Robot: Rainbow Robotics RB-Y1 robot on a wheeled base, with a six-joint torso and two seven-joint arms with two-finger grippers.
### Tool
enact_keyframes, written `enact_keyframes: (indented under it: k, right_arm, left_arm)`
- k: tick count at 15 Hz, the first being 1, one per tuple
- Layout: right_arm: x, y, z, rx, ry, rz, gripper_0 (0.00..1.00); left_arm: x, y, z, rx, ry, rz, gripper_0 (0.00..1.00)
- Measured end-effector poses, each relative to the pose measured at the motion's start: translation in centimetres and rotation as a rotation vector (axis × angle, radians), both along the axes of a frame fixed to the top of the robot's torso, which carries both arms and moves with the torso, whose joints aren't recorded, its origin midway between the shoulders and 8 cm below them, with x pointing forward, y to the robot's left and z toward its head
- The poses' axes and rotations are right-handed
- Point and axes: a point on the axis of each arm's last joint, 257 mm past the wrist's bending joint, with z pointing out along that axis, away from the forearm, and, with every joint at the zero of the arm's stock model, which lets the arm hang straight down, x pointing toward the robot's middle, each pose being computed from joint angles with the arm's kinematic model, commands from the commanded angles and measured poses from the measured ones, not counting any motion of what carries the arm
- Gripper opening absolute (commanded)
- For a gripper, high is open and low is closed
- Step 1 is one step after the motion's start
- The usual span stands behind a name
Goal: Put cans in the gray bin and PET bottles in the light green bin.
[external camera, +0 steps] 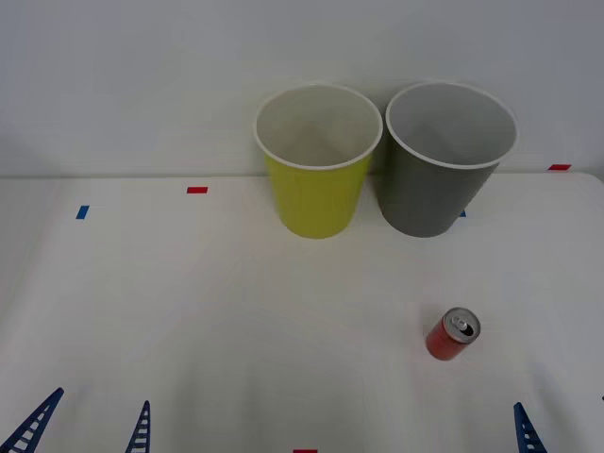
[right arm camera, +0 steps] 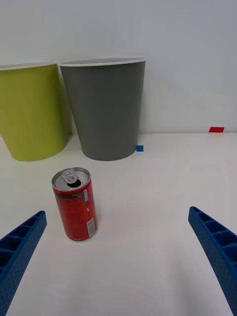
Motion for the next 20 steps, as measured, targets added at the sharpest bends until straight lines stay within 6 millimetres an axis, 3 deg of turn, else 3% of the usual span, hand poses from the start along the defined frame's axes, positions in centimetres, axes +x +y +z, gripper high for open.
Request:
enact_keyframes:
  k: [20]
  right_arm:
    - [0.00, 0.00, 0.00, 0.000, 0.000, 0.000, 1.00]
  left_arm:
    - [0.00, 0.00, 0.00, 0.000, 0.000, 0.000, 1.00]
